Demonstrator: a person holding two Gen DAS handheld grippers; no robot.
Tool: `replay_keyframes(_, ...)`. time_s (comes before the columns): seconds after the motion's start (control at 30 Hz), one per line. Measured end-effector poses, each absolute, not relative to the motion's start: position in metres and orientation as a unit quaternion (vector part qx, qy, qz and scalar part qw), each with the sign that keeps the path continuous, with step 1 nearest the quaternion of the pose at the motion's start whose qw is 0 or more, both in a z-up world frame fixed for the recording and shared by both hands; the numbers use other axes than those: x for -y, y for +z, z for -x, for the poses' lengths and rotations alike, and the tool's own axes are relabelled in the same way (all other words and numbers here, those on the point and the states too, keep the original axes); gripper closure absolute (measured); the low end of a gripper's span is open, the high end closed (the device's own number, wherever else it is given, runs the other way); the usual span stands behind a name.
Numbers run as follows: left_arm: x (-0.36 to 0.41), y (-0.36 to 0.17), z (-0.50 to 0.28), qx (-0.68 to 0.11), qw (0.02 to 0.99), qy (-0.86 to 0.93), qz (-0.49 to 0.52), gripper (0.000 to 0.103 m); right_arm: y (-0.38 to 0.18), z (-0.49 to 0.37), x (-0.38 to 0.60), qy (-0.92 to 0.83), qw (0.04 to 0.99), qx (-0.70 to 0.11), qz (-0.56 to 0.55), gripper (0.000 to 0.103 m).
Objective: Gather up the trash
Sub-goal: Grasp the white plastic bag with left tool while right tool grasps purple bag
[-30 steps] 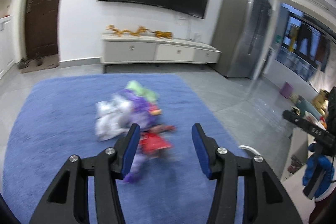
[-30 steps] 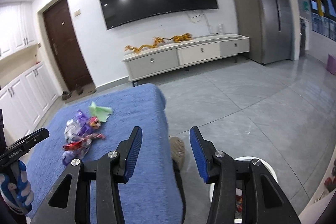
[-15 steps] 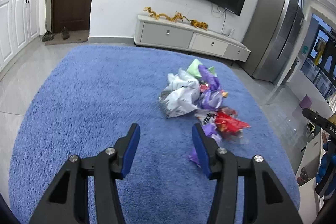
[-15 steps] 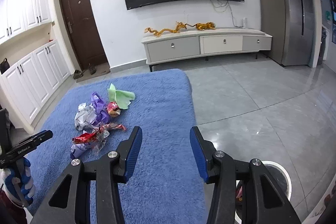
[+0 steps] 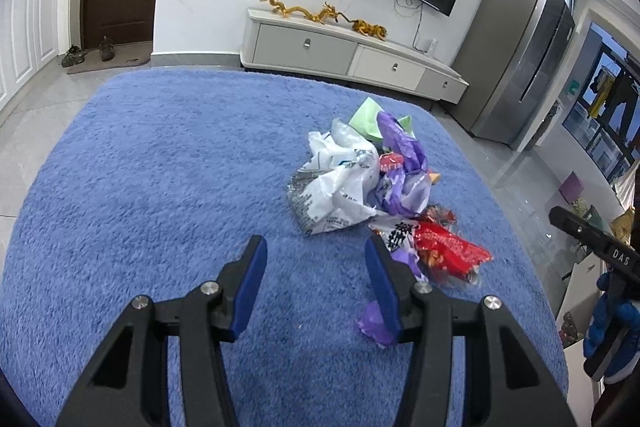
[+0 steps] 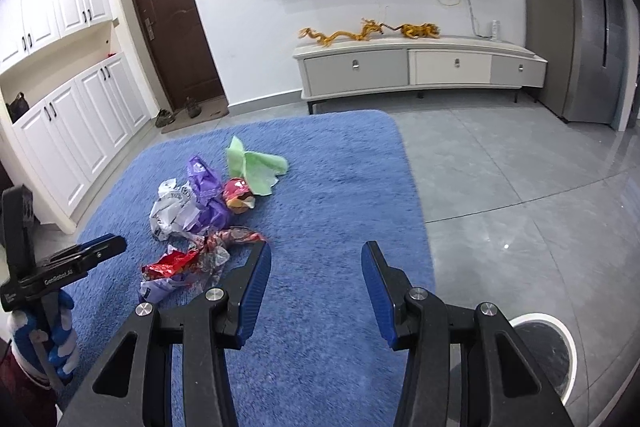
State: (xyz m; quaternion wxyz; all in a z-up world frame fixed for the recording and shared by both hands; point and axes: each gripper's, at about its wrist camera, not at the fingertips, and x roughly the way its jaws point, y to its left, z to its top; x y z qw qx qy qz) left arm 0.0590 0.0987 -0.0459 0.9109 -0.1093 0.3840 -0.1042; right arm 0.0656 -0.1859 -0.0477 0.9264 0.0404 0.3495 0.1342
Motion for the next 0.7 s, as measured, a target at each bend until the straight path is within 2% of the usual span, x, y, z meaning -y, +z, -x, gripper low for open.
replay_keyframes(0.7,-0.071,-0.059,-0.135,-0.402,0.899,-0.146,0.089,0.054,-0.061,-0.149,0.081,0.277,0.889,-0.363,-0.027,0.058)
